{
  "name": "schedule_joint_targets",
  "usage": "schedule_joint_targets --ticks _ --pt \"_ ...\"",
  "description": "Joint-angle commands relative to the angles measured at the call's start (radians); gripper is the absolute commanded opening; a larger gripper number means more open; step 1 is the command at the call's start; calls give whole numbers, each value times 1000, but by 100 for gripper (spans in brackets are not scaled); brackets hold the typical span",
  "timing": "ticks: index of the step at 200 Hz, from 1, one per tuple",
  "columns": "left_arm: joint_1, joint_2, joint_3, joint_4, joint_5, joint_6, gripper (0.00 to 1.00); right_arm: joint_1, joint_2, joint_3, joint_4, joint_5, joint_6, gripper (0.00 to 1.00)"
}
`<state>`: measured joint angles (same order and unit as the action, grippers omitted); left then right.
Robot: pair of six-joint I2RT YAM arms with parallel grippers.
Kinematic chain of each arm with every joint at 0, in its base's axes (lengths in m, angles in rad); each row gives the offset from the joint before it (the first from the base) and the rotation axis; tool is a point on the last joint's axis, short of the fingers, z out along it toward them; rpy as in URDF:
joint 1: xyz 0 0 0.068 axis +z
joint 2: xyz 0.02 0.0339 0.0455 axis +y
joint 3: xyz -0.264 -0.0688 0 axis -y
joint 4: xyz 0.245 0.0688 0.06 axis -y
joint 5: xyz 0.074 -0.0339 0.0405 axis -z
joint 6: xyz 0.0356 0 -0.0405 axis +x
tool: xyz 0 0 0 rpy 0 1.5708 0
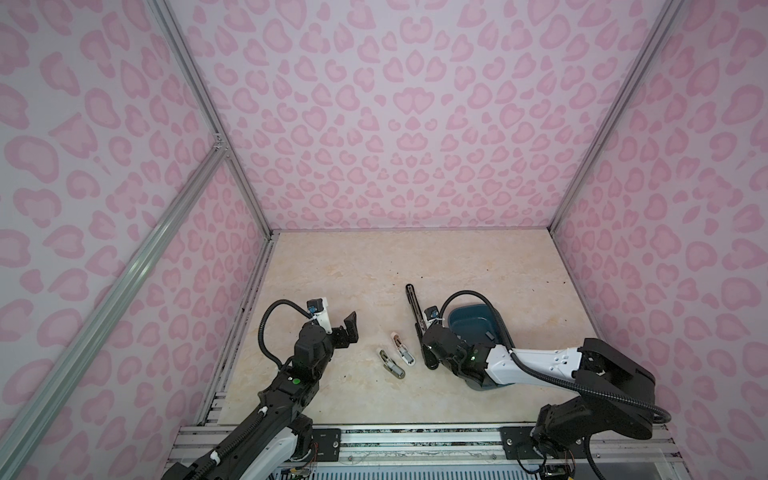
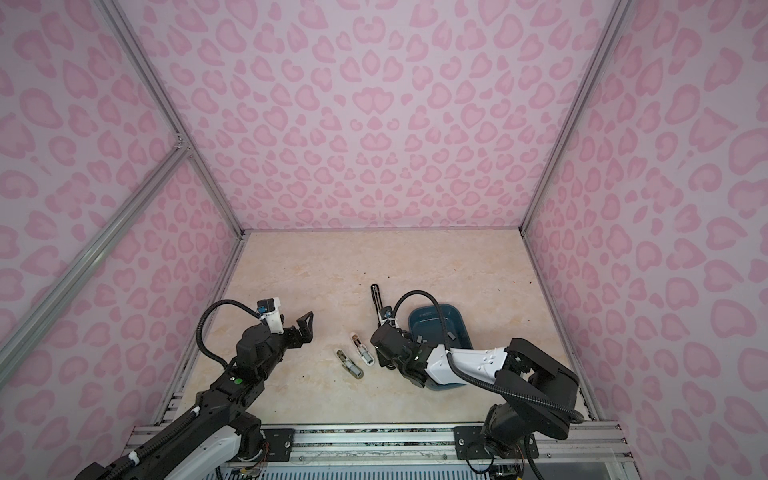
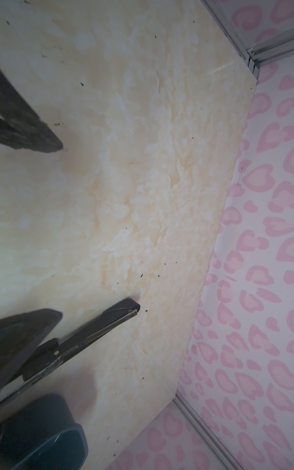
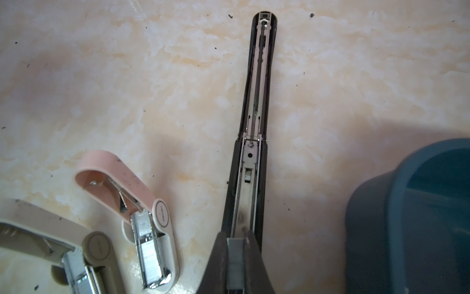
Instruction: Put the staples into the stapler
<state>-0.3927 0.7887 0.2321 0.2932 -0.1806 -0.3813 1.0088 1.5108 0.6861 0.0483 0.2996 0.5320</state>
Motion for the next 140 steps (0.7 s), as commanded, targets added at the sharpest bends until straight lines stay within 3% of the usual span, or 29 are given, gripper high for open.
schedule_joint_targets --ticks 1,140 --pt "0 1 10 46 -8 2 97 1 2 -3 16 34 10 1" --pt "0 8 14 46 -9 1 97 1 34 9 20 27 14 1"
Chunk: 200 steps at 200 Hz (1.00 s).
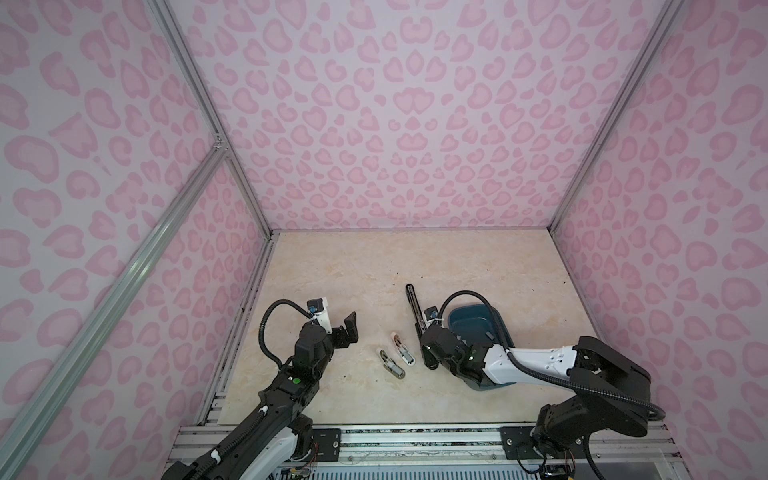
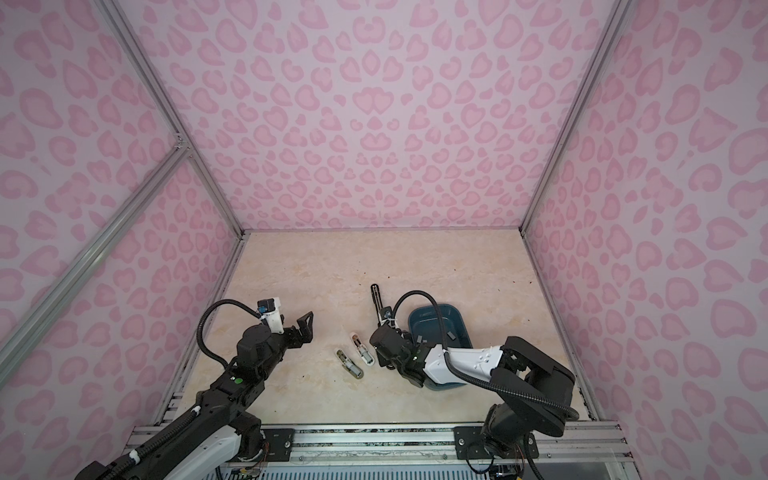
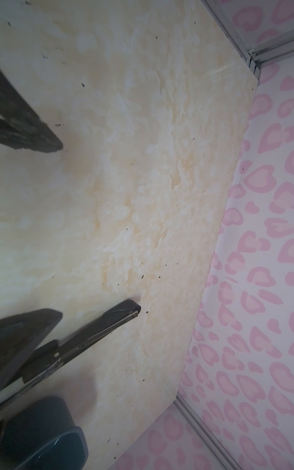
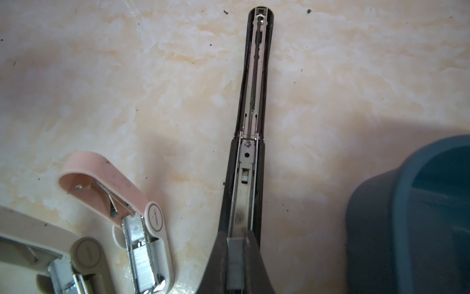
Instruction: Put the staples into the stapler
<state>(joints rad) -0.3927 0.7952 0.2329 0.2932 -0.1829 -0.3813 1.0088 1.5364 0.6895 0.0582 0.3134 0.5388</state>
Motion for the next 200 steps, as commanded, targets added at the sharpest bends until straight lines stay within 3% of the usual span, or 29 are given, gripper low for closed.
schedule_joint_targets --ticks 1,200 --pt "0 2 14 45 -6 1 97 2 9 5 11 13 8 1" --pt "0 4 14 44 -10 -2 97 9 -15 -69 59 -16 67 0"
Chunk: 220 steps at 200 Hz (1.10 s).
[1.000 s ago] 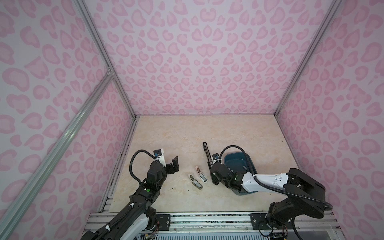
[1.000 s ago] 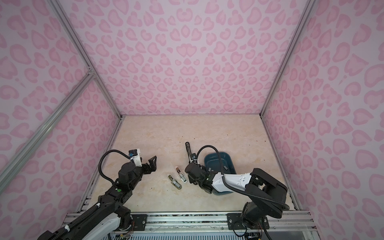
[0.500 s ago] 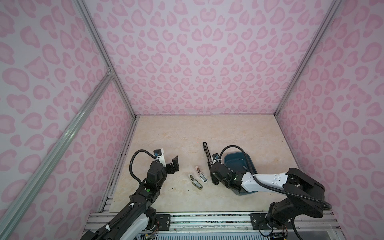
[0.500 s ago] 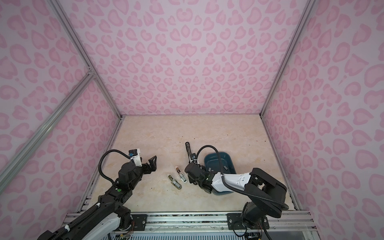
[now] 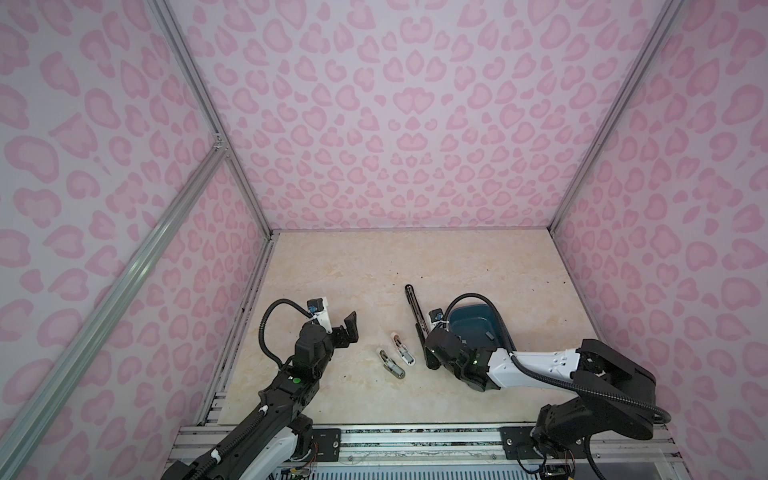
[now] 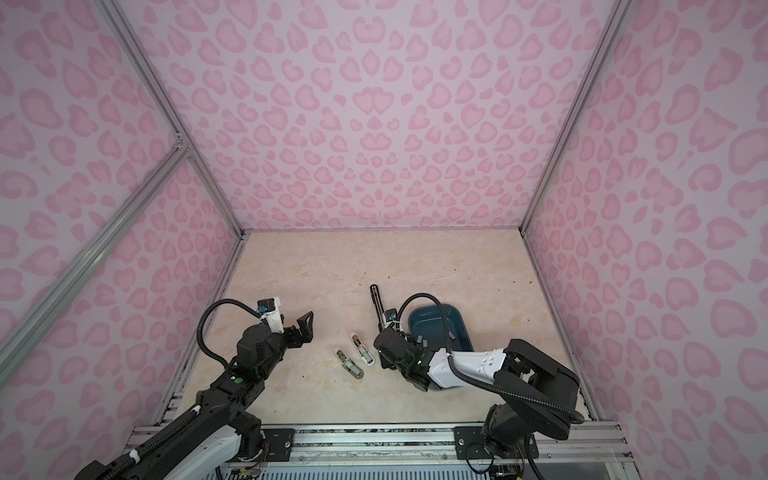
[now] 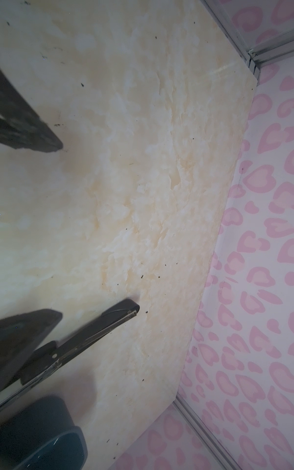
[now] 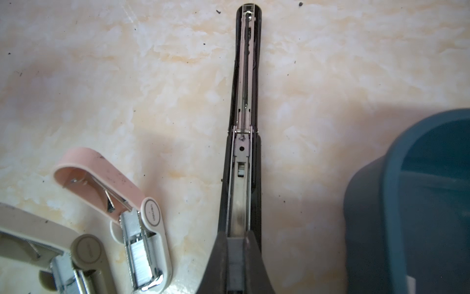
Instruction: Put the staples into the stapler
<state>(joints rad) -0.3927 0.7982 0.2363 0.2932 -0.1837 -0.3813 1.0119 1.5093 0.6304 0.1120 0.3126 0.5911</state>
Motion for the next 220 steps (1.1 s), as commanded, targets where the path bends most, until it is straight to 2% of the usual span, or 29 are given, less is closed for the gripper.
schedule_joint_targets --ticks 1,132,220 --pt "0 1 12 44 -10 -2 97 7 12 -10 6 -15 14 0" --pt "0 1 11 44 -10 -2 97 58 5 -16 -56 39 68 6" --pt "0 1 11 44 -8 -2 97 71 -5 -11 -81 57 82 29"
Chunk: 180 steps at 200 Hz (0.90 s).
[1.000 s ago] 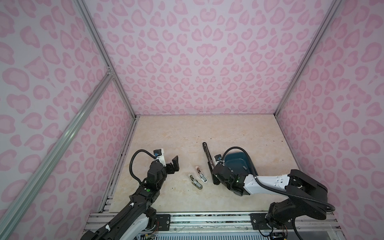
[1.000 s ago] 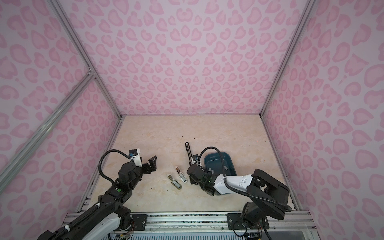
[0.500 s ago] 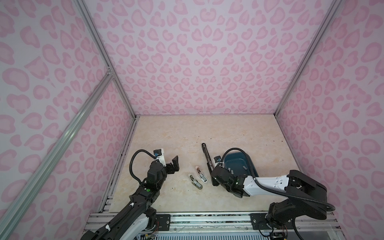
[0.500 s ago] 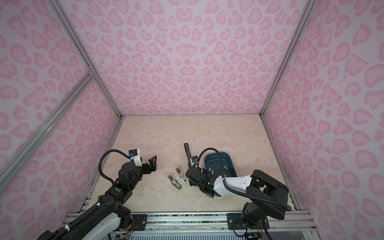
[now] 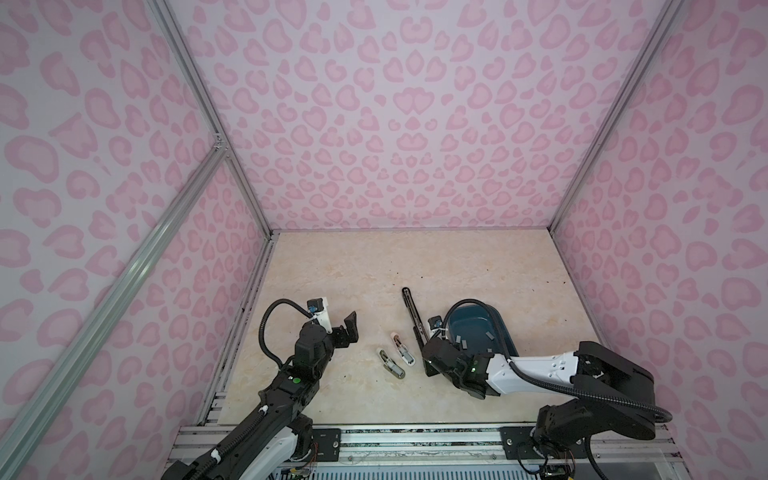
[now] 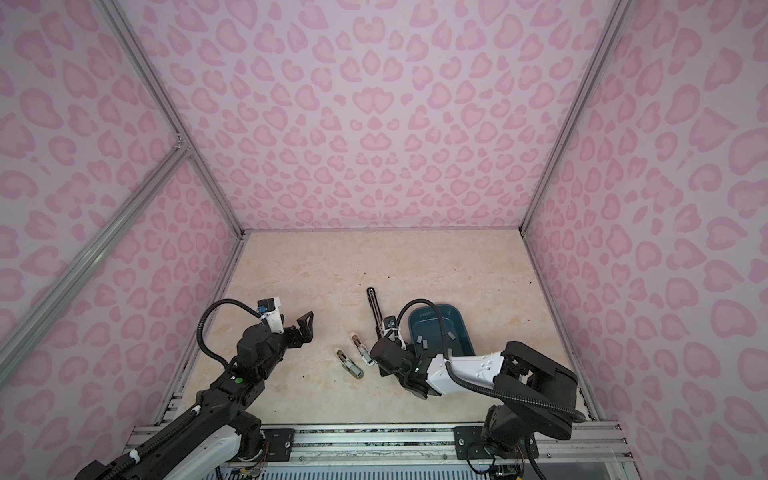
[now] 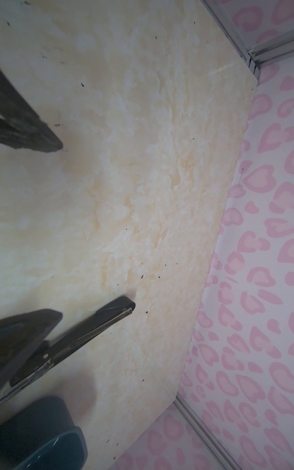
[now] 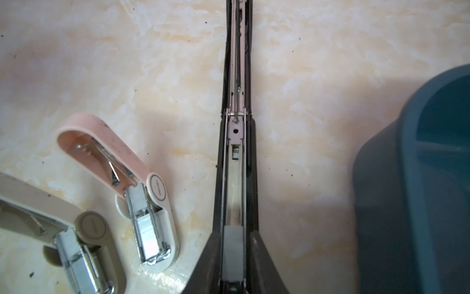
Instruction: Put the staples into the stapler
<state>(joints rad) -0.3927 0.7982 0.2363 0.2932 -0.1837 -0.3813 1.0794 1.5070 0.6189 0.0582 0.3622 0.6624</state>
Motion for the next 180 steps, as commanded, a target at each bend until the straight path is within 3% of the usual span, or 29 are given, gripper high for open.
schedule_joint_targets --ticks 1,85,128,161,180 --pt "0 1 11 44 -8 -2 97 3 -3 1 -27 7 11 29" --pt "0 -10 2 47 4 -2 97 56 -67 18 -96 70 15 50" --pt "-1 -35 -6 31 51 -3 97 190 -146 34 -128 191 -29 53" --pt "-1 -95 -12 -14 164 -27 99 398 -165 -14 52 347 -209 57" --pt "0 -146 -7 -70 215 -70 99 426 -152 16 3 288 -192 60"
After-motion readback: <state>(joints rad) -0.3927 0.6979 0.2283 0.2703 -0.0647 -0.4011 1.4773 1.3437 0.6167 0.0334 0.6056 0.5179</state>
